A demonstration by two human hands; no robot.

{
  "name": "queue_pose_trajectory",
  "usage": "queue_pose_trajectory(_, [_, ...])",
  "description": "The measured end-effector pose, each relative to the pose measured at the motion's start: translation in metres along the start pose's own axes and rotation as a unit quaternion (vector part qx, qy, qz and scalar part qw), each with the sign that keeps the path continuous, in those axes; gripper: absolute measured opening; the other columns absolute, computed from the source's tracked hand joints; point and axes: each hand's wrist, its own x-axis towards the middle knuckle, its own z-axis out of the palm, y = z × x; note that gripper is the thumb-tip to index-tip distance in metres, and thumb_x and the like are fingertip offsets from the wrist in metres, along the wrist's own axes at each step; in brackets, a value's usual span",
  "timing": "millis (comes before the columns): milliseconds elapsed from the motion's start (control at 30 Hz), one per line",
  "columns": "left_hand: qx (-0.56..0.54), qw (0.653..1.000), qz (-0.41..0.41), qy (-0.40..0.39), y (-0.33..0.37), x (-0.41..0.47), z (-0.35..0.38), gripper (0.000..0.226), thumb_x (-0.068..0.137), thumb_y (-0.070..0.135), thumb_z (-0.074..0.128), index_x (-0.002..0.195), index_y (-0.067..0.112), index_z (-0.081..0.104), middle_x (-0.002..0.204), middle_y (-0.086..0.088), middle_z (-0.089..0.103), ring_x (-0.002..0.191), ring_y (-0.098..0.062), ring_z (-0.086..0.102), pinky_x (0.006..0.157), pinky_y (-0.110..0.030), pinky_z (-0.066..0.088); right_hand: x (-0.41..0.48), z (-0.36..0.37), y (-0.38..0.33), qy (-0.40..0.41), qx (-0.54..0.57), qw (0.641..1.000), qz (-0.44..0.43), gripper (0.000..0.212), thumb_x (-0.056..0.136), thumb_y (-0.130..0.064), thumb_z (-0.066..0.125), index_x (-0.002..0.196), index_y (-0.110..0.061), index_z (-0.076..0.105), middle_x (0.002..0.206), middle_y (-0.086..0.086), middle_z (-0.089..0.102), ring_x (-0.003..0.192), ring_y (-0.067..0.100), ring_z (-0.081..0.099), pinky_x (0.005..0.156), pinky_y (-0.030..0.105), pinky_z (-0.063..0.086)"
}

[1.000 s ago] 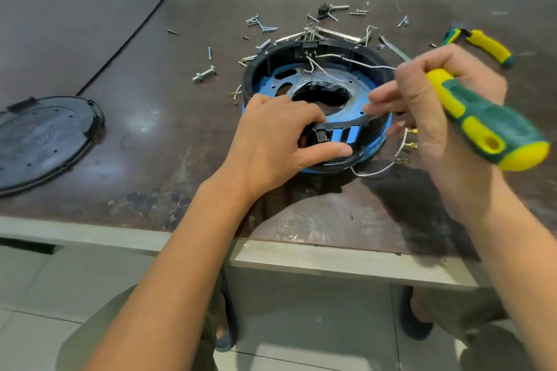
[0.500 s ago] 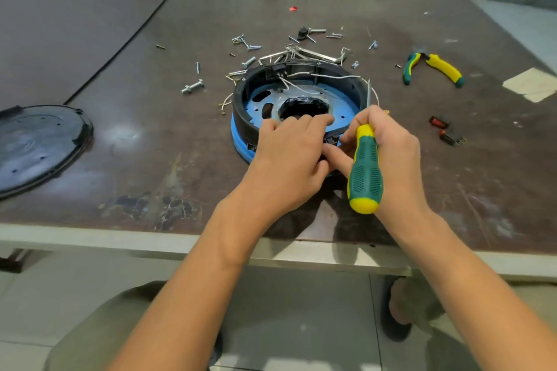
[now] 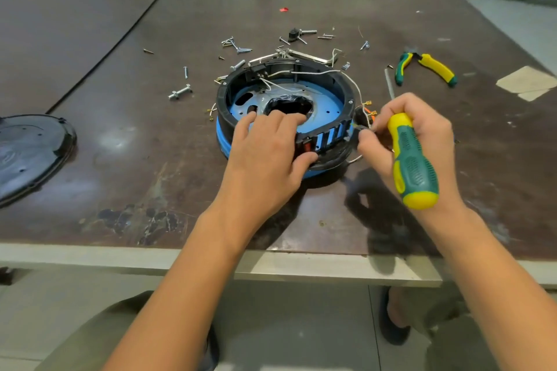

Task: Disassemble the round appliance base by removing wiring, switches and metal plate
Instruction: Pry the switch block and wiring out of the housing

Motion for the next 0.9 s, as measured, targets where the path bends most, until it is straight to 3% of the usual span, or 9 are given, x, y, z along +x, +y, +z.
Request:
queue_pose_trajectory(100, [-0.010,1.000,-0.003,-0.001,-0.004,0.002,0.002,0.052,0.093,0.050,0.060,0.135,0.020,0.055,0.118,0.006,0.064,0.113,-0.015,0.056,0.117,-0.039,0.026,0.010,-0.024,0.023,0.028,-0.048,0.998,0.037,0.017,0.081,-0.016,0.075,0.083,-0.012,0.058,0.075,-0.003,0.064,0.064,0.009,0.056,0.066,0.026,0.046])
queue_pose_trajectory(167, [-0.029,1.000,-0.003,-0.003,-0.006,0.004,0.002,0.051,0.093,0.053,0.057,0.131,0.021,0.058,0.117,0.007,0.066,0.109,-0.014,0.058,0.110,-0.035,0.030,0.013,-0.037,0.040,0.053,-0.086,0.993,0.066,0.017,0.082,-0.016,0.075,0.085,-0.014,0.058,0.079,0.001,0.067,0.067,0.013,0.058,0.069,0.028,0.045])
queue_pose_trajectory(267, [-0.041,0.999,0.001,0.006,-0.007,0.007,0.003,0.044,0.095,0.054,0.047,0.124,0.024,0.063,0.110,0.010,0.067,0.100,-0.011,0.059,0.099,-0.032,0.033,0.018,-0.053,0.058,0.111,-0.102,0.984,0.093,0.013,0.082,-0.022,0.068,0.086,-0.025,0.057,0.082,-0.001,0.066,0.066,0.004,0.056,0.071,0.032,0.048])
queue_pose_trajectory(367, [-0.045,0.999,0.015,0.009,-0.010,0.010,0.004,0.039,0.096,0.052,0.045,0.119,0.027,0.065,0.104,0.012,0.066,0.093,-0.009,0.058,0.092,-0.028,0.031,0.022,-0.054,0.060,0.130,-0.036,0.989,0.067,0.016,0.092,-0.032,0.069,0.083,-0.031,0.055,0.079,-0.001,0.066,0.069,0.020,0.060,0.072,0.041,0.052])
queue_pose_trajectory(467, [-0.059,0.998,0.031,0.010,-0.015,0.012,0.006,0.037,0.096,0.051,0.046,0.117,0.027,0.065,0.102,0.012,0.066,0.093,-0.008,0.057,0.090,-0.028,0.030,0.022,-0.043,0.046,0.092,0.128,0.986,0.057,0.024,0.102,-0.044,0.058,0.094,-0.021,0.060,0.079,0.002,0.072,0.073,0.025,0.066,0.068,0.041,0.052])
queue_pose_trajectory(600, [-0.081,0.996,0.035,0.010,-0.018,0.012,0.007,0.038,0.095,0.051,0.046,0.117,0.026,0.066,0.104,0.012,0.066,0.097,-0.009,0.058,0.092,-0.031,0.033,0.017,-0.026,0.025,-0.038,0.390,0.910,0.136,0.028,0.090,-0.051,0.066,0.089,-0.023,0.067,0.076,0.000,0.068,0.073,0.019,0.064,0.063,0.027,0.051])
queue_pose_trajectory(700, [-0.084,0.996,0.034,0.012,-0.018,0.011,0.007,0.038,0.096,0.049,0.047,0.118,0.026,0.067,0.103,0.012,0.067,0.095,-0.009,0.058,0.091,-0.030,0.033,0.009,-0.016,0.024,-0.102,0.414,0.894,0.139,0.024,0.089,-0.041,0.065,0.079,-0.020,0.073,0.074,0.005,0.070,0.069,0.018,0.066,0.066,0.027,0.054])
queue_pose_trajectory(900, [-0.098,0.994,0.044,0.002,-0.022,0.012,0.006,0.037,0.096,0.047,0.050,0.119,0.024,0.067,0.102,0.010,0.065,0.096,-0.010,0.059,0.090,-0.036,0.038,0.000,-0.004,0.026,-0.110,0.396,0.904,0.116,0.025,0.091,-0.028,0.055,0.081,-0.020,0.076,0.074,0.004,0.073,0.071,0.021,0.070,0.069,0.030,0.056])
